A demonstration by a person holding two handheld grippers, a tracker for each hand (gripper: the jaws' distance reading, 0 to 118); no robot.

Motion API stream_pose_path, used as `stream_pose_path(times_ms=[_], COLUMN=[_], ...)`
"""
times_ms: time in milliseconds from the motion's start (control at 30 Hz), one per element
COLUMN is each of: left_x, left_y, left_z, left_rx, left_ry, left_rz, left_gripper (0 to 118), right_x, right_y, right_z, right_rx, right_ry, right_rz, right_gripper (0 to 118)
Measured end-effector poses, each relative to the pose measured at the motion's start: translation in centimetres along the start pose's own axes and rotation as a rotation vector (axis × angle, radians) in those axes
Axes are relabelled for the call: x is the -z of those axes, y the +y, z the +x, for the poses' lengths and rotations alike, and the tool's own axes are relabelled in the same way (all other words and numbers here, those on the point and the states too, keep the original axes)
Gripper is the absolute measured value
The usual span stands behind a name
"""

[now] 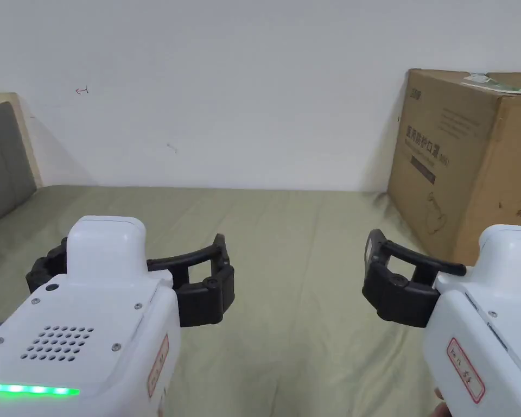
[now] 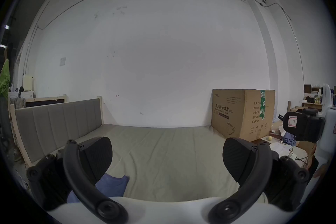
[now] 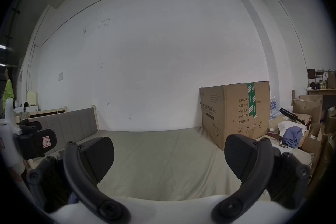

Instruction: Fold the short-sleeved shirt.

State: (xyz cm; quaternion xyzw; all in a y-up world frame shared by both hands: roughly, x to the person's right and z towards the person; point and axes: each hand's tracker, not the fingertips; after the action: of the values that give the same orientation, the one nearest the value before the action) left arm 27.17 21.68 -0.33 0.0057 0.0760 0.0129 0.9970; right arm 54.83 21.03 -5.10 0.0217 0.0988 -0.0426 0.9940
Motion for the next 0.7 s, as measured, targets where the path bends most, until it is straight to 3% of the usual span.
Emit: stream_pose_path(times_ms=[700], left_x=[-0.16], left_y=[-0.03], left_z=[0.03], left_rx=[-0.005], left_ry=[-0.004], left_rz=[-0.003], left_gripper=[118], right_x=[0.24], right_y=[-0.7], right_z=[-0.49], right_rx=[-0.018], right_ry=[0.02], right_rz=[-0.034], right_gripper=[118])
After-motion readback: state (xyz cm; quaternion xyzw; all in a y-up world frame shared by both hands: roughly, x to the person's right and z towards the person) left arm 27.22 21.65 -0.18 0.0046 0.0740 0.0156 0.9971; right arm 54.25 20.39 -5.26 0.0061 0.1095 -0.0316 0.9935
